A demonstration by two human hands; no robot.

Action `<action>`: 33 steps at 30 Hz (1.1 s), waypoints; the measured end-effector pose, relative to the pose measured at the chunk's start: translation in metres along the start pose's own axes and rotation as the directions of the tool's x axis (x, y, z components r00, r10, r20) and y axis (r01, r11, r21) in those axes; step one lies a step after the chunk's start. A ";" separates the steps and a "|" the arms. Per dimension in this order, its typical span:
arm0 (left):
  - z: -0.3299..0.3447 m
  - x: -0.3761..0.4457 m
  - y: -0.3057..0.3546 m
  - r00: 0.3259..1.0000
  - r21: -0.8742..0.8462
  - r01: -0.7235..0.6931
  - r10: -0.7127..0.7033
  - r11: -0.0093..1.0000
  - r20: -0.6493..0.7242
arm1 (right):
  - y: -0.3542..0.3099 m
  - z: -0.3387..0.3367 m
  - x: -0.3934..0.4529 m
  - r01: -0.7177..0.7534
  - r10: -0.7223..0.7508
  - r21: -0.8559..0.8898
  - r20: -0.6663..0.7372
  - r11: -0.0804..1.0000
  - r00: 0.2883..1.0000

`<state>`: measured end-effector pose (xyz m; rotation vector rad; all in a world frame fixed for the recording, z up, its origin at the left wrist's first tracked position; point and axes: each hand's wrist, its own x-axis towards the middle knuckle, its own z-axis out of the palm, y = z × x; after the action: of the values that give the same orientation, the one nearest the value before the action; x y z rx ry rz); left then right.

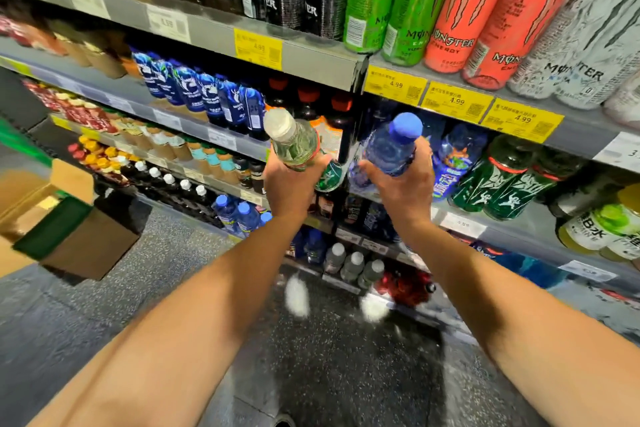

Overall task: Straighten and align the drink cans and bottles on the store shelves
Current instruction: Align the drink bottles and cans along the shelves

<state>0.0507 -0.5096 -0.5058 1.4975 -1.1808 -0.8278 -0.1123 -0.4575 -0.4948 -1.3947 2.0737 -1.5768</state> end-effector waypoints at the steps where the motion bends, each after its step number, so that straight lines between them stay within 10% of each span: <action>1: -0.007 0.003 -0.003 1.000 -0.004 0.005 -0.005 1.000 0.013 | -0.002 0.008 0.003 -0.013 0.013 -0.008 -0.022 1.000 1.000; 17: -0.019 0.030 -0.029 0.968 -0.022 -0.070 0.074 0.997 0.242 | -0.012 0.060 0.058 -0.376 0.390 -0.297 -0.012 0.878 0.921; 23: -0.007 0.027 -0.026 0.961 -0.019 -0.084 0.086 0.996 0.261 | -0.017 0.054 0.058 -0.263 0.308 -0.493 0.009 0.829 0.951; 29: -0.002 0.007 -0.009 0.964 0.033 -0.140 0.129 0.990 0.233 | -0.007 0.042 0.027 -0.174 0.167 -0.329 -0.050 0.928 0.985; 33: 0.004 -0.010 -0.001 0.958 0.030 -0.129 0.117 0.991 0.262 | 0.004 0.021 0.000 -0.061 0.086 -0.117 0.227 0.991 0.970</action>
<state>0.0447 -0.5008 -0.5089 1.3649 -1.4812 -0.9376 -0.1008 -0.4712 -0.5070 -1.4415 2.0718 -1.2233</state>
